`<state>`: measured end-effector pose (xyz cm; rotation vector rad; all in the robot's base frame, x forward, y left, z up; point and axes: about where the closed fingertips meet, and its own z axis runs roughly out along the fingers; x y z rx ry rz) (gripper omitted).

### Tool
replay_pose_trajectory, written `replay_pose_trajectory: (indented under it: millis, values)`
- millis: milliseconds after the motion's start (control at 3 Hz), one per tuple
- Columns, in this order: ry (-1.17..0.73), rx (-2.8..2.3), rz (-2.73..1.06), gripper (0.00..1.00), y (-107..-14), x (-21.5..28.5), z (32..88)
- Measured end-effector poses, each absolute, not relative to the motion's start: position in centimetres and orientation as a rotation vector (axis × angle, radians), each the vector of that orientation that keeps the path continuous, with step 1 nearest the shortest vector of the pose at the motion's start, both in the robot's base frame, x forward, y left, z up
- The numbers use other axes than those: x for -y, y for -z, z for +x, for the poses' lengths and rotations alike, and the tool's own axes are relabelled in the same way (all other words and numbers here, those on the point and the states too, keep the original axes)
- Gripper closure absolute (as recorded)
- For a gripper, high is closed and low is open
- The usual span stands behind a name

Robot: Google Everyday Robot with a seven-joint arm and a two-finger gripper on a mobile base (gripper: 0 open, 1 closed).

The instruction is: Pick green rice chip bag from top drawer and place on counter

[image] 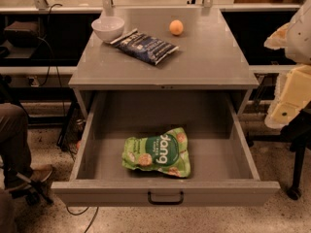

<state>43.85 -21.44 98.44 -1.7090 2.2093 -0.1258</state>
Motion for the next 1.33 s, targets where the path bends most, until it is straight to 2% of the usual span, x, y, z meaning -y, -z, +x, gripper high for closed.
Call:
replay_pose_trajectory:
  millis: [667, 1333]
  values:
    - [0.075, -2.203, -1.726, 0.00, -96.5, 20.0, 44.3]
    - [-0.145, -2.200, -1.789, 0.00, -87.4, 13.4, 46.4]
